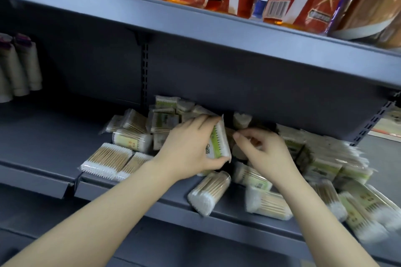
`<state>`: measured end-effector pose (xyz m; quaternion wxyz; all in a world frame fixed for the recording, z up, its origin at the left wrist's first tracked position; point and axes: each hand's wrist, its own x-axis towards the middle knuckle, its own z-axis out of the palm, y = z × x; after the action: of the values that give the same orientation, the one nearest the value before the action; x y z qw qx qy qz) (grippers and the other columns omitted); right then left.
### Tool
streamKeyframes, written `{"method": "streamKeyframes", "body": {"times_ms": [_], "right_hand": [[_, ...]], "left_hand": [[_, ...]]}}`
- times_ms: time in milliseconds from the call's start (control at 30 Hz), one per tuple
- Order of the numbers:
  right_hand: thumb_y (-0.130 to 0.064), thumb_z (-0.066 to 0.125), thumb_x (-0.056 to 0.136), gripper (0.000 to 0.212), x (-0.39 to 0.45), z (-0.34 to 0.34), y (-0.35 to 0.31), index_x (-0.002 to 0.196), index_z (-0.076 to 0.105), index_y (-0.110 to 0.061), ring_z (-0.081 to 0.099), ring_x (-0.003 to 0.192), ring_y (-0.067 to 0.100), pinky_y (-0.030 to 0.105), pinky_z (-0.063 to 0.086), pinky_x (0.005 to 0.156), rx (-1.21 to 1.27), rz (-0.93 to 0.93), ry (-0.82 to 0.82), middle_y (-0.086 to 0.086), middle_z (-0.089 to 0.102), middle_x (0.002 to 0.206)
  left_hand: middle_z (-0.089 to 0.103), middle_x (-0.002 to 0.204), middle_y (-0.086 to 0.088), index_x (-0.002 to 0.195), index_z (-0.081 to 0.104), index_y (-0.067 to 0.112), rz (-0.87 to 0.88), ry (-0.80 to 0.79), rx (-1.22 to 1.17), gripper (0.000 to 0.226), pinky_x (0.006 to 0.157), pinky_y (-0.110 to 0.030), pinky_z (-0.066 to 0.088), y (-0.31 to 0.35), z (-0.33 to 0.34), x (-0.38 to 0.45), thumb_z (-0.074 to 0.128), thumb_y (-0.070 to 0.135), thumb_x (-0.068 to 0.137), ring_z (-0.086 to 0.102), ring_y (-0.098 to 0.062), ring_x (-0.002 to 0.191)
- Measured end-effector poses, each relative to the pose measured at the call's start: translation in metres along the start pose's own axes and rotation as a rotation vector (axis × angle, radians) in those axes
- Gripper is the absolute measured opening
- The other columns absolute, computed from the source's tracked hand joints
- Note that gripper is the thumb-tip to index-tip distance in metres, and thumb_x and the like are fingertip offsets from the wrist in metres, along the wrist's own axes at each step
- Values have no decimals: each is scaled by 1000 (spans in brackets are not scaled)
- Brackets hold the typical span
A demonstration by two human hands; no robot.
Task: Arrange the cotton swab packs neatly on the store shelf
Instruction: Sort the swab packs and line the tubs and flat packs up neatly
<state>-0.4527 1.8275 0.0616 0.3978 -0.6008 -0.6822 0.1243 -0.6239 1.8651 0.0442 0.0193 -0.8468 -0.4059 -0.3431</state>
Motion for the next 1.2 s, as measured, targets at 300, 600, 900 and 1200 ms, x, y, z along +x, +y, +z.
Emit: {"method": "streamKeyframes", "body": {"times_ms": [300, 600, 900, 1200], "right_hand": [[-20, 58, 87, 17, -31, -31, 31, 79, 62, -35, 55, 69, 0, 9, 39, 60, -31, 50, 72, -15, 63, 75], [-26, 66, 81, 16, -46, -58, 57, 90, 60, -37, 52, 88, -3, 3, 36, 72, -178, -13, -123, -13, 61, 95], [-30, 71, 77, 16, -45, -78, 88, 90, 65, -21, 51, 80, 0, 9, 39, 68, -210, -31, -59, -18, 56, 83], [-22, 62, 83, 8, -42, -106, 125, 87, 58, -28, 50, 74, 1, 5, 36, 65, -200, 70, -98, -23, 52, 77]], "left_hand": [[39, 139, 10, 145, 23, 27, -119, -12, -286, 95, 95, -19, 32, 43, 12, 6, 70, 53, 67, 38, -9, 126], [47, 121, 4, 122, 49, 30, -241, 9, -329, 64, 82, -29, 46, 82, 29, 39, 65, 59, 68, 52, -14, 105], [50, 116, 3, 118, 54, 25, -315, -6, -251, 55, 80, -30, 48, 116, 60, 57, 55, 61, 77, 55, -15, 98], [62, 113, -6, 122, 58, 16, -350, -27, -434, 31, 73, -12, 34, 119, 94, 69, 55, 23, 92, 57, -13, 94]]}}
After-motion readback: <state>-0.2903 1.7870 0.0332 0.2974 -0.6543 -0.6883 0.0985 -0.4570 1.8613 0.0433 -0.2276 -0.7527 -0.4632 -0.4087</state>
